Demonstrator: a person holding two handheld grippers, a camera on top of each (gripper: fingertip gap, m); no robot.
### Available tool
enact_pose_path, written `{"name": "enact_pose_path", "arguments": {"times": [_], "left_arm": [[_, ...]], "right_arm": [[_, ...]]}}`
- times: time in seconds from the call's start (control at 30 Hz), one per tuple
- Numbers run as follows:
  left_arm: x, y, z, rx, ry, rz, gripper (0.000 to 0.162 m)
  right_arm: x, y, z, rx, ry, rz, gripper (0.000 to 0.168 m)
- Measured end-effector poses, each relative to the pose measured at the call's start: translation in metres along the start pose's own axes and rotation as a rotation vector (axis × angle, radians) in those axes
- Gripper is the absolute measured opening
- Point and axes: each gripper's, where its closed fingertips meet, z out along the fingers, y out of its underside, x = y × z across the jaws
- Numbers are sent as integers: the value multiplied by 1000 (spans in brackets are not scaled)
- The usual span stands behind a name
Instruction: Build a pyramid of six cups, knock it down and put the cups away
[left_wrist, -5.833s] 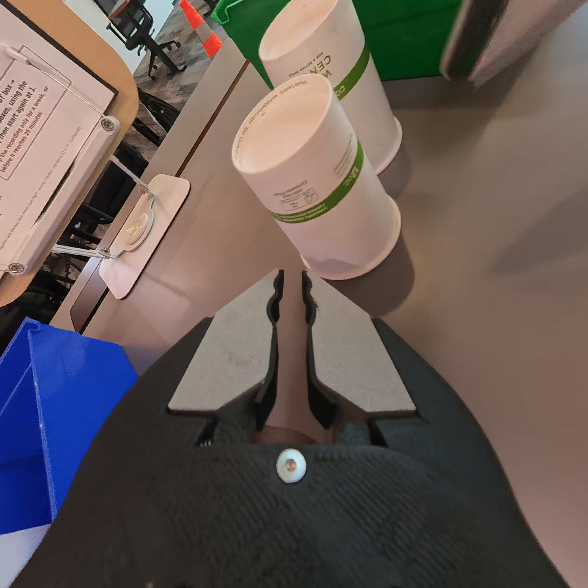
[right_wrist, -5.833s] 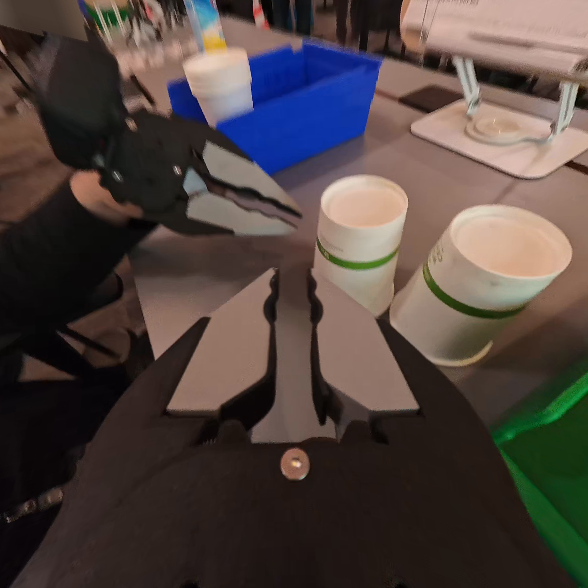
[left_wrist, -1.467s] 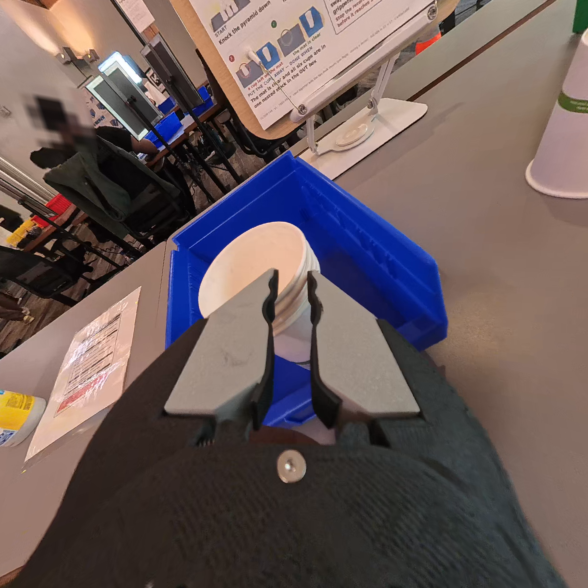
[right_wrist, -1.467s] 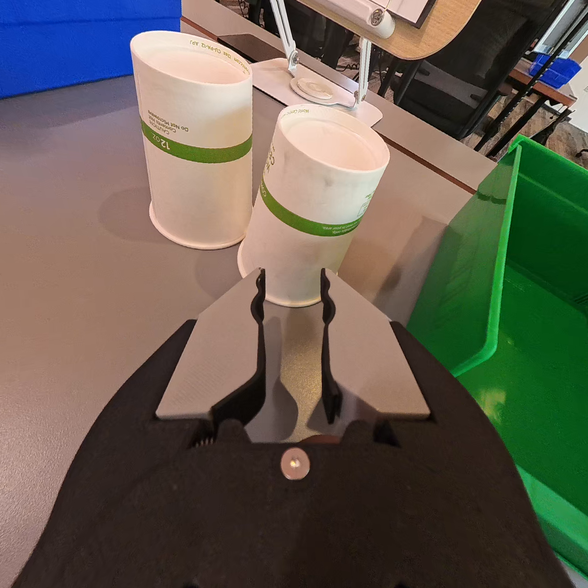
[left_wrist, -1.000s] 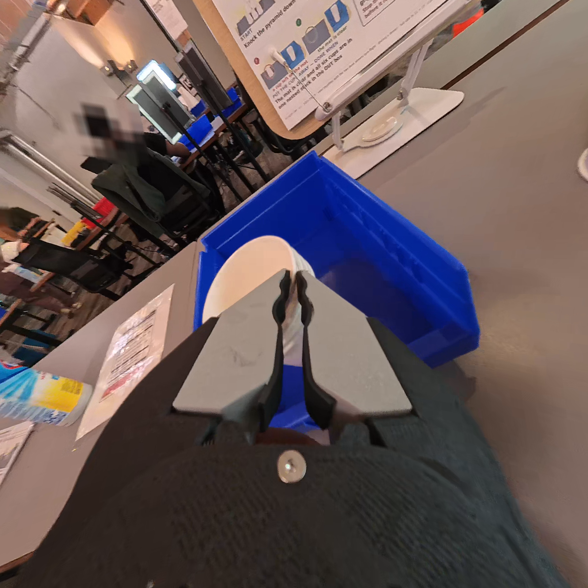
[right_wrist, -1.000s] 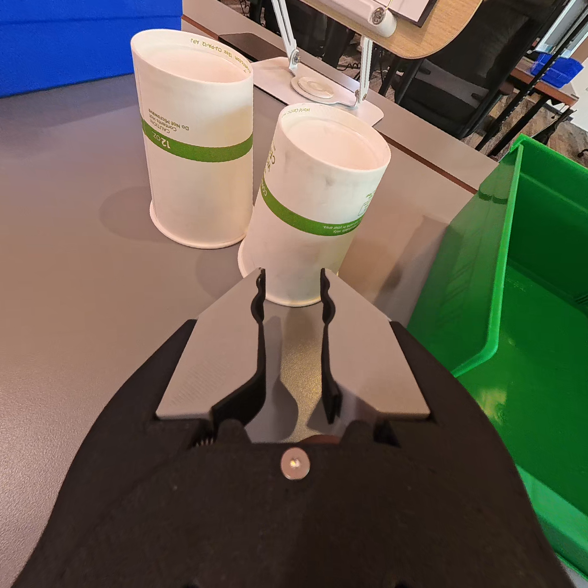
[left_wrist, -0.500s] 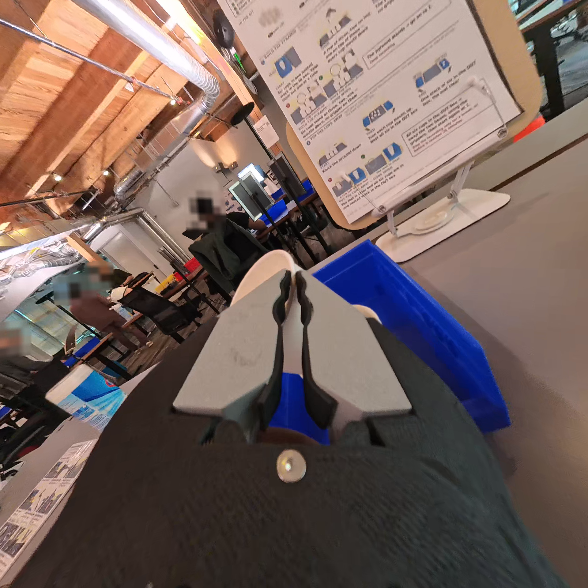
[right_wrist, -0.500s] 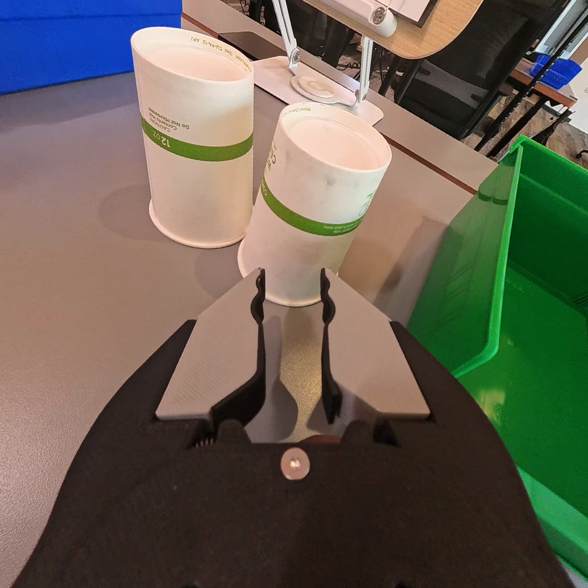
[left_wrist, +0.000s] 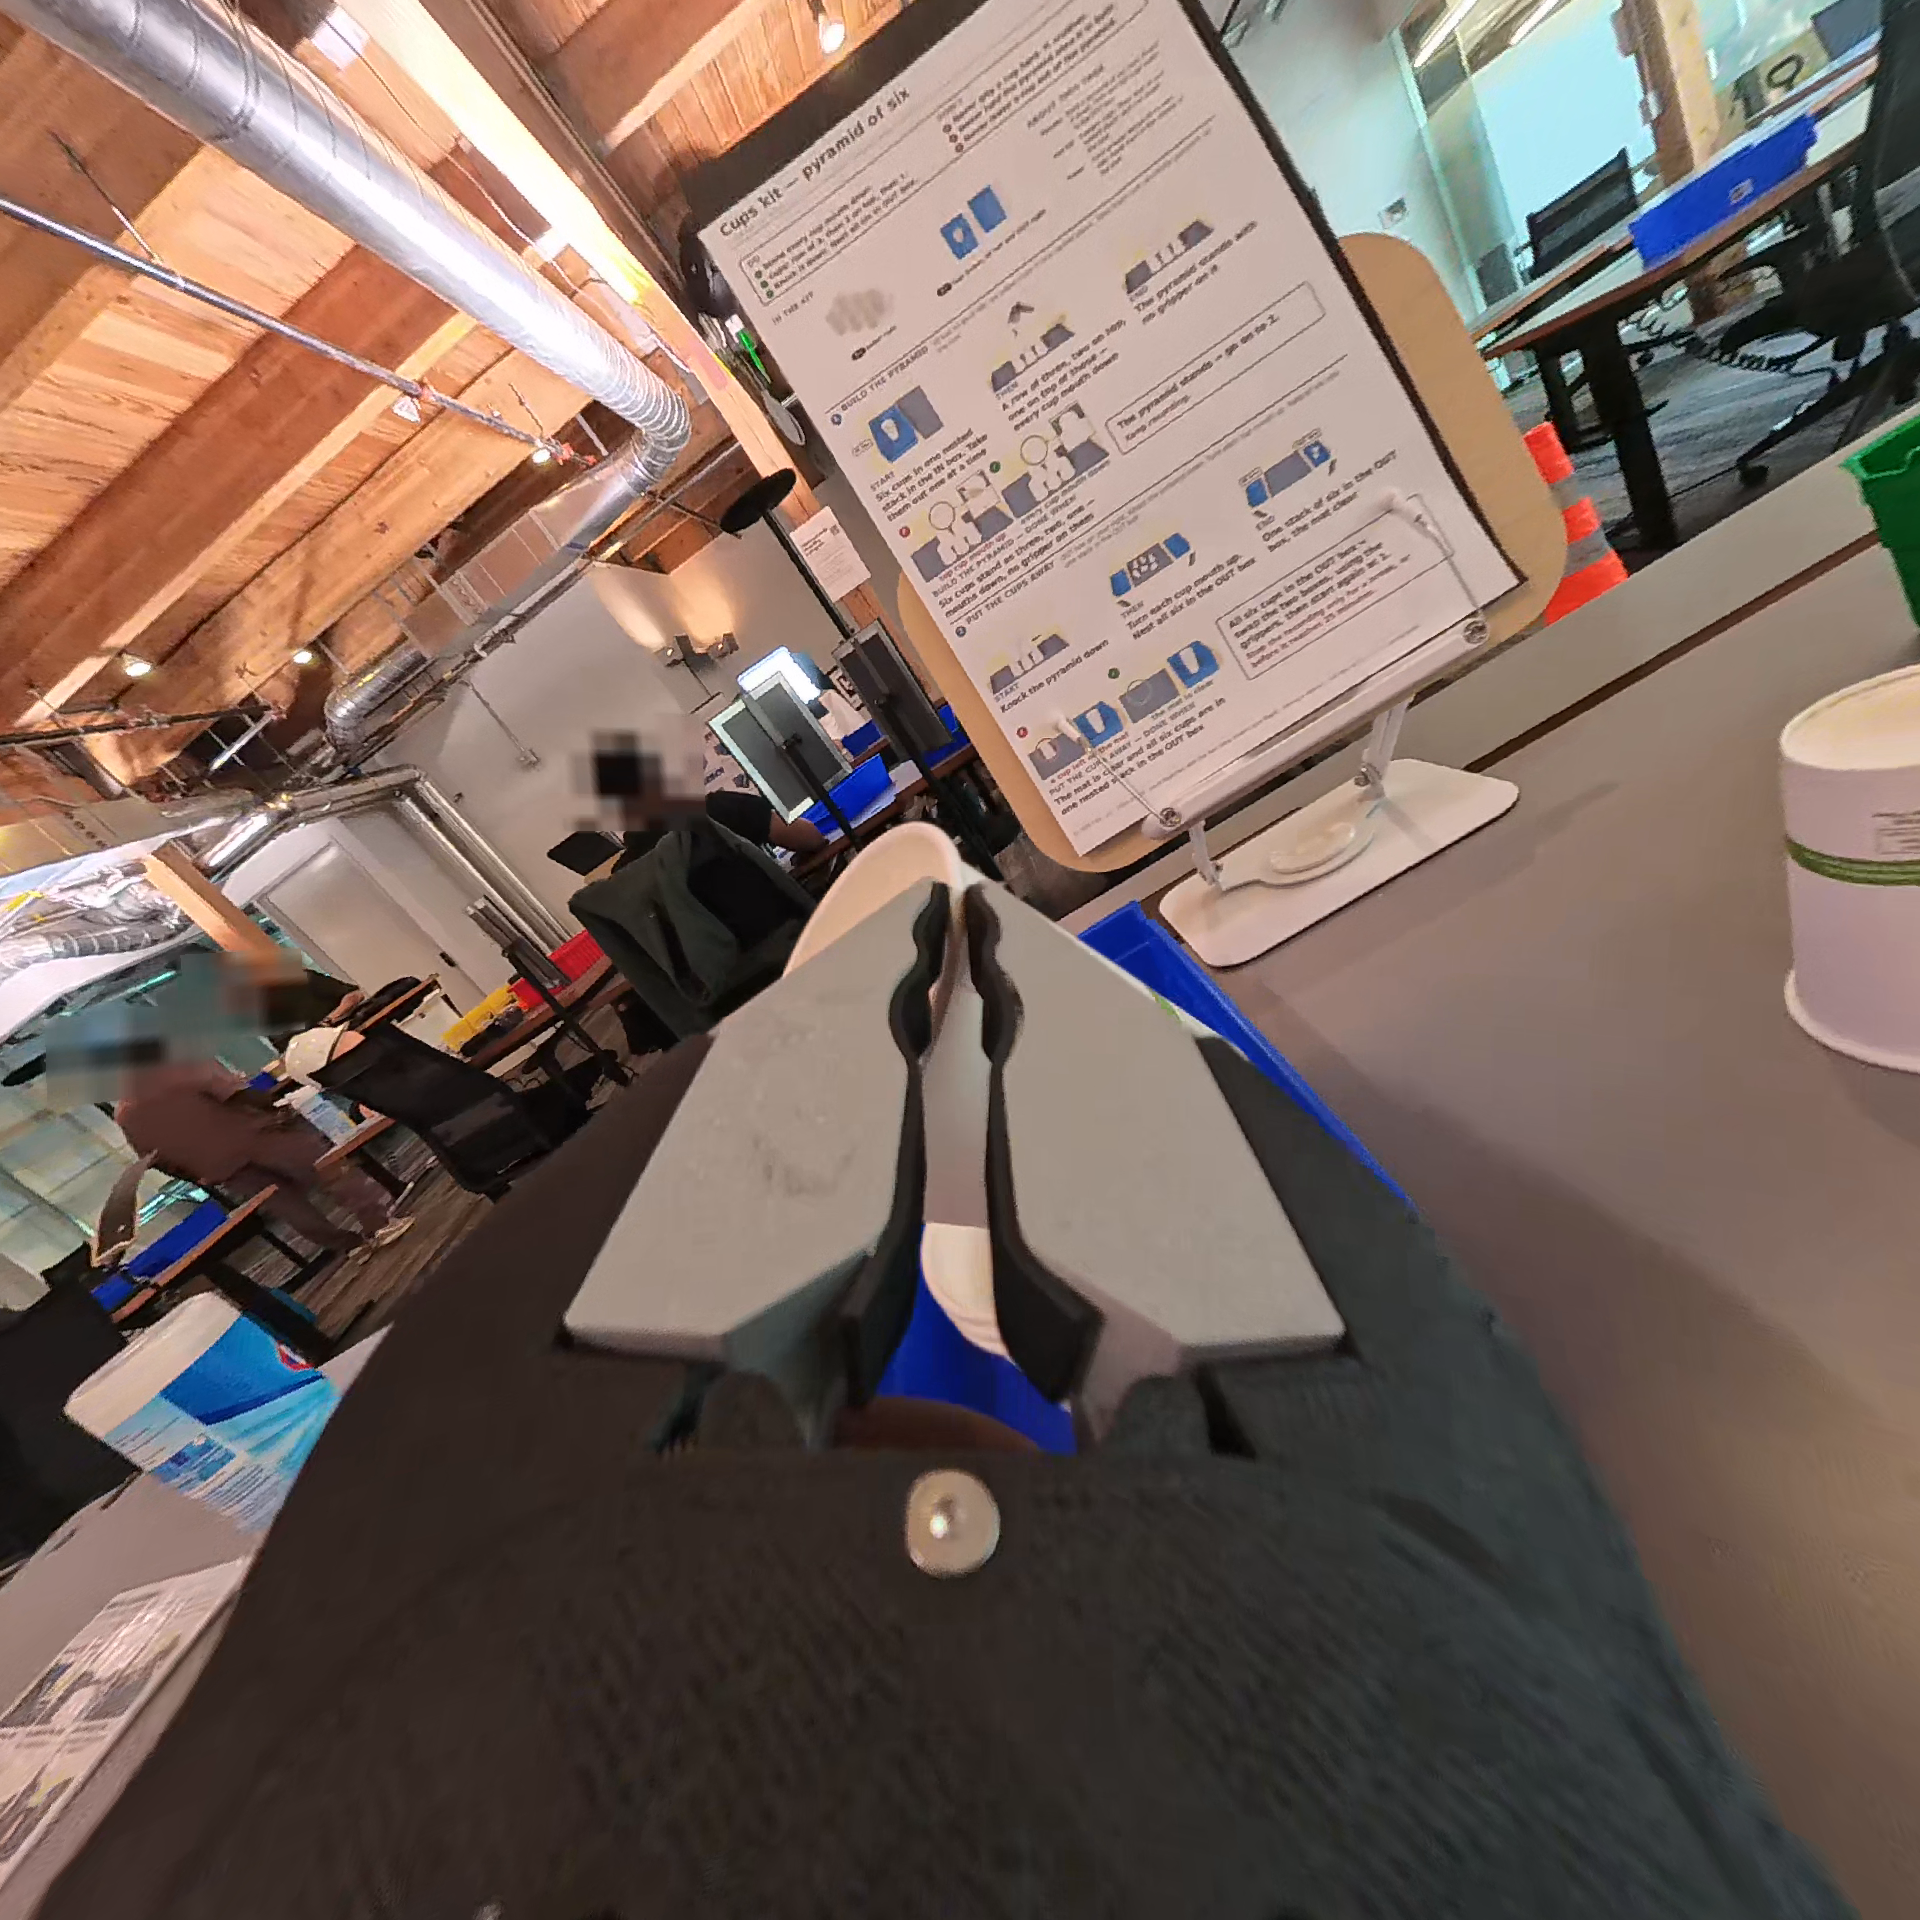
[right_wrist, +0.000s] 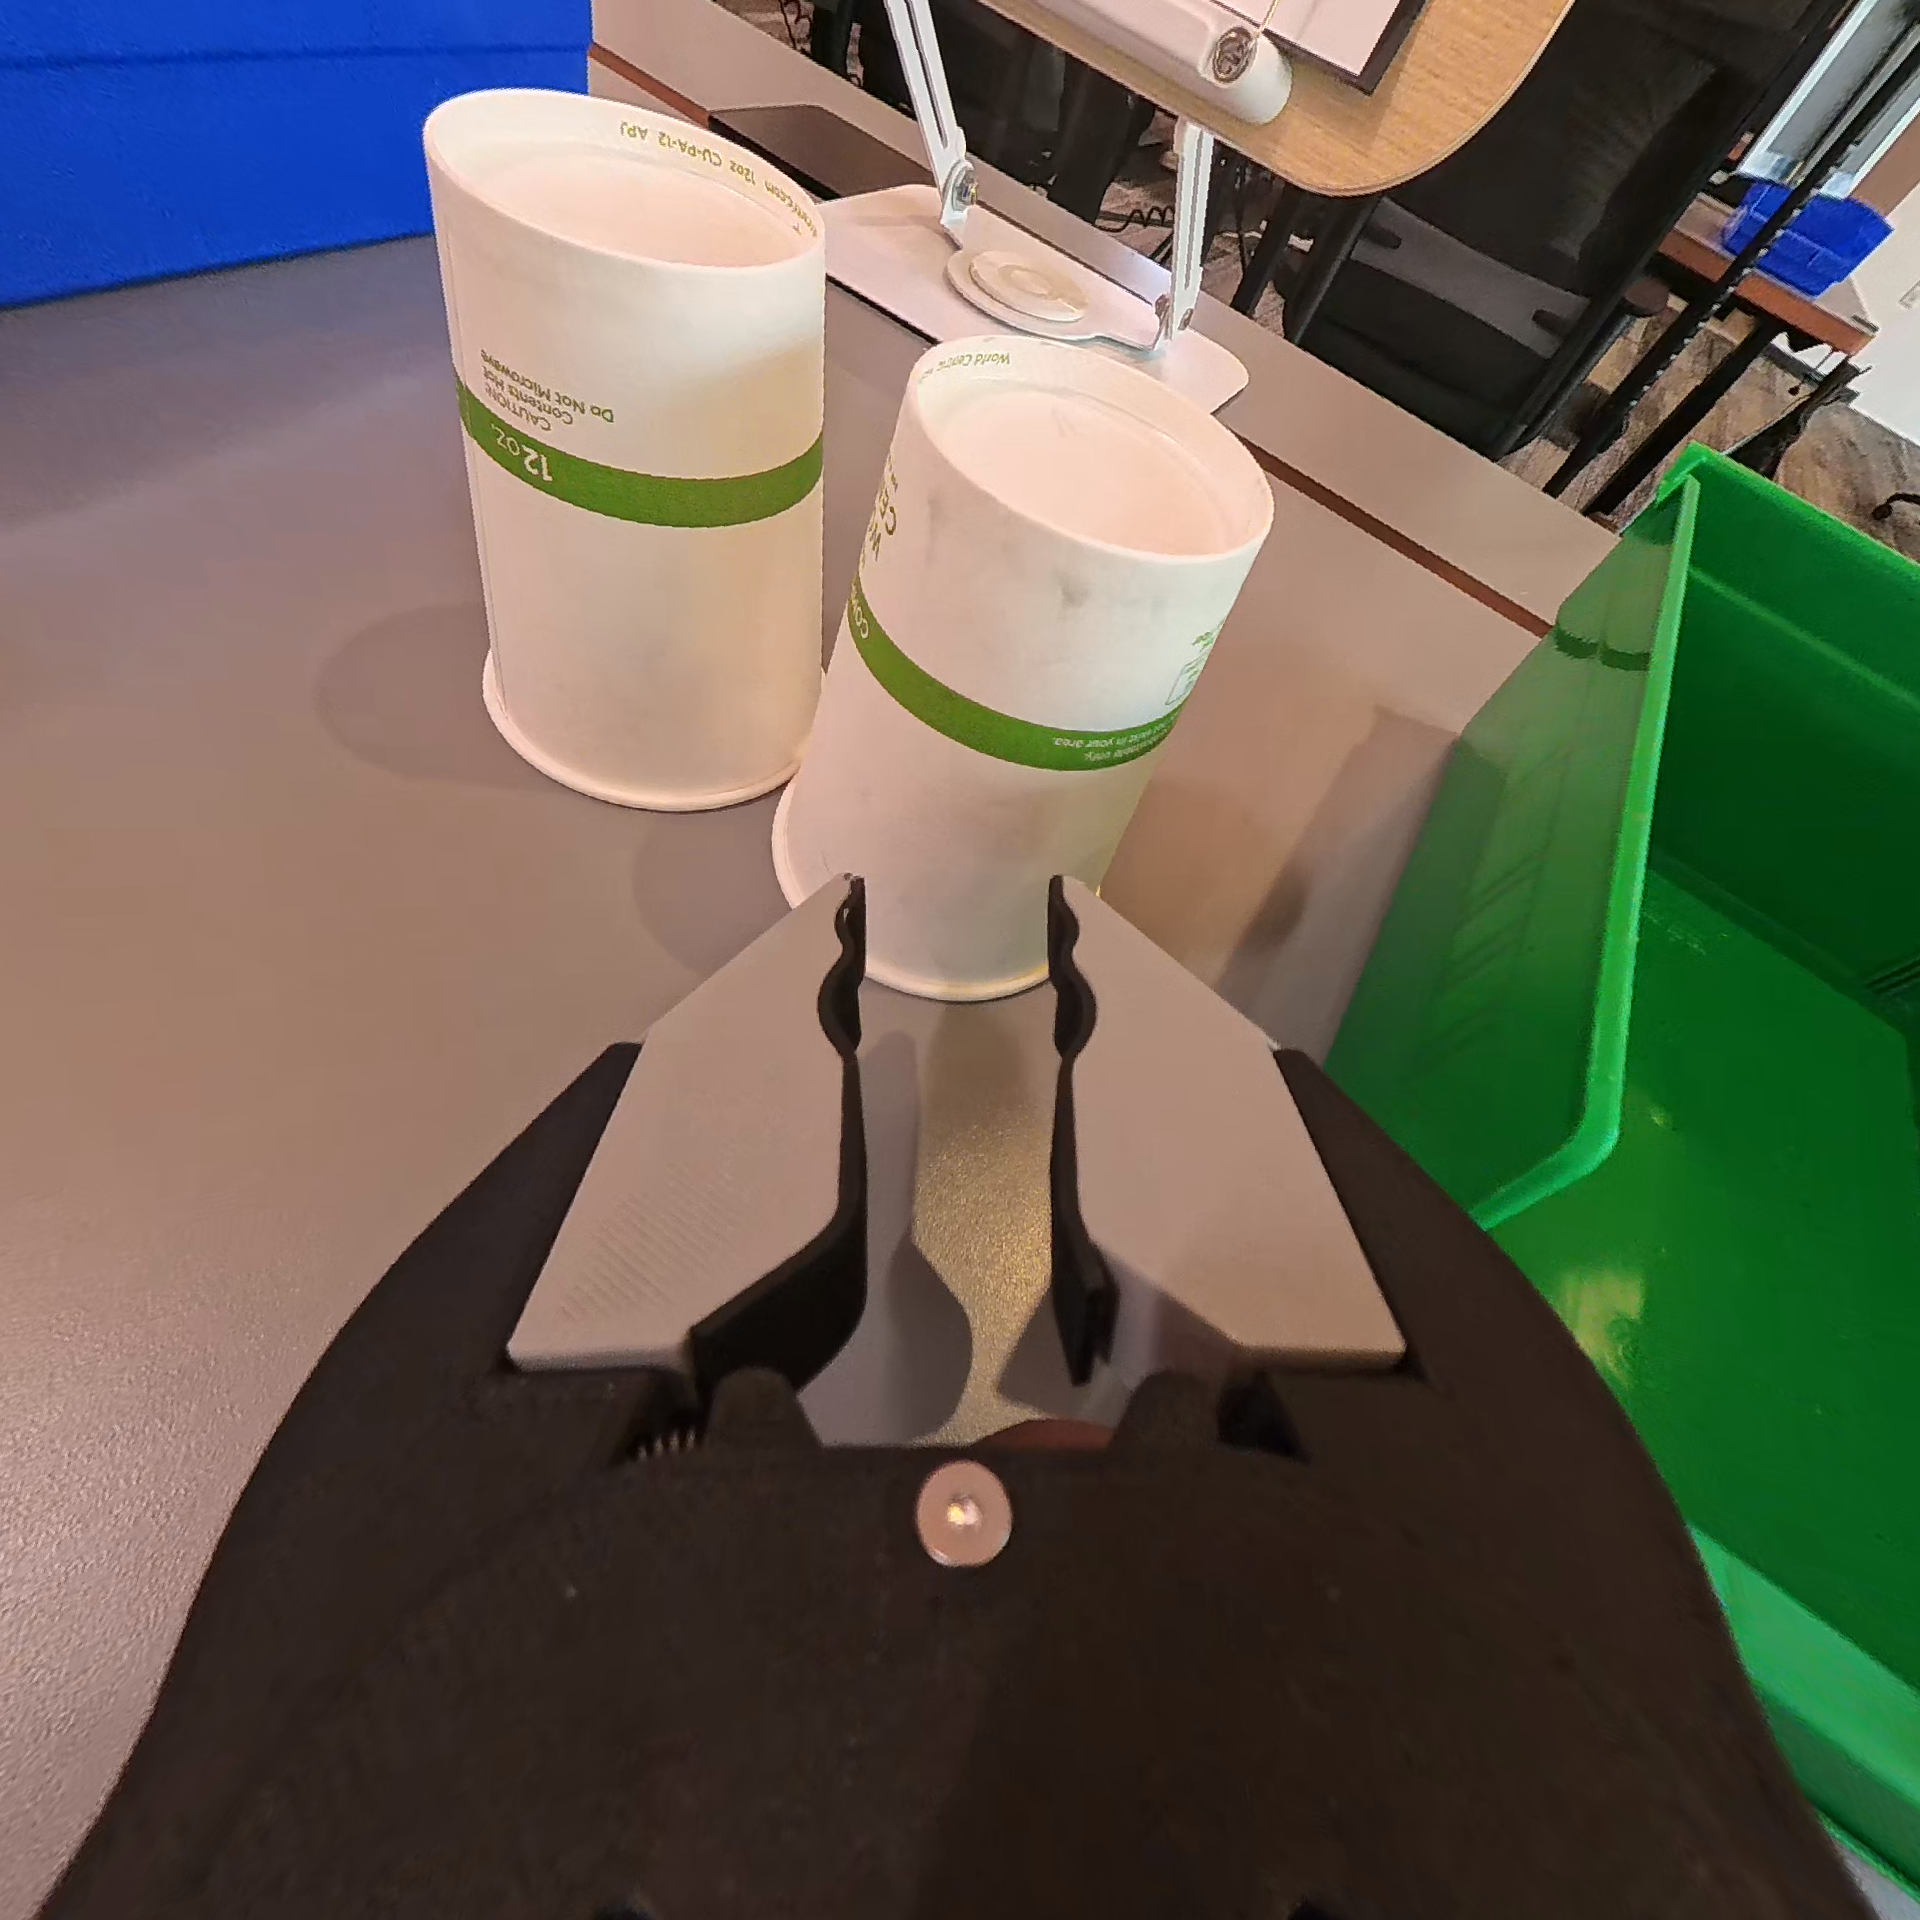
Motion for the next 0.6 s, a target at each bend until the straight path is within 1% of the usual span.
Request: {"name": "enact_pose_path", "arguments": {"times": [0.03, 0.13, 0.23, 0.37, 0.5, 0.6], "left_arm": [[-1, 0, 1, 6, -2, -12, 1], [-3, 3, 2, 12, -1, -51, 1], [-4, 3, 1, 9, -2, -48, 1], [-6, -3, 0, 33, -14, -52, 1], [-3, -6, -1, 48, 13, -81, 1], [3, -15, -5, 71, 37, -88, 1]], "right_arm": [[0, 0, 0, 0, 0, -1, 32], [0, 0, 0, 0, 0, 1, 32], [0, 0, 0, -1, -2, 2, 32], [0, 0, 0, -1, 2, -4, 32], [2, -2, -1, 10, 9, -3, 32], [3, -2, -2, 14, 13, 1, 32]]}}
